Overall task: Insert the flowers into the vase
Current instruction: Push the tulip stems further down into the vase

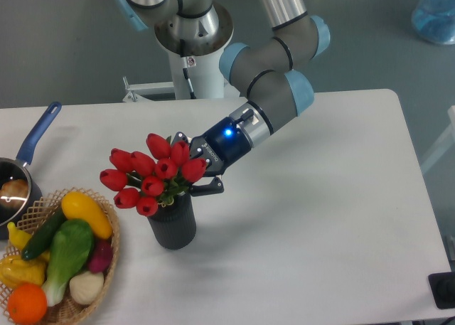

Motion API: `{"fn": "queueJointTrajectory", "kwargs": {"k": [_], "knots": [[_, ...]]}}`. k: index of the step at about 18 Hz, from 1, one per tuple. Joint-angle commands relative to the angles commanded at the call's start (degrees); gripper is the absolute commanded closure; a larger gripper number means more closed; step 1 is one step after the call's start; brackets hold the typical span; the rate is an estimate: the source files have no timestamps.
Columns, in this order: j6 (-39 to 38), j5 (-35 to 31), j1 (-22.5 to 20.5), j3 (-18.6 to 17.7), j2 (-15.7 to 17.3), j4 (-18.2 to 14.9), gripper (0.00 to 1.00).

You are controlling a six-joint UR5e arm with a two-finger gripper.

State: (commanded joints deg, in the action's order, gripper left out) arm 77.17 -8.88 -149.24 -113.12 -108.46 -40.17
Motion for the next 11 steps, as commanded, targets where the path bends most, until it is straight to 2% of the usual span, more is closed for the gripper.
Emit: {"fn": "queueJointTrajectory", "kwargs": {"k": [11], "knots": [[0.00, 0.00, -0.97, -1.32, 0.09, 0.00, 0.69]]}}
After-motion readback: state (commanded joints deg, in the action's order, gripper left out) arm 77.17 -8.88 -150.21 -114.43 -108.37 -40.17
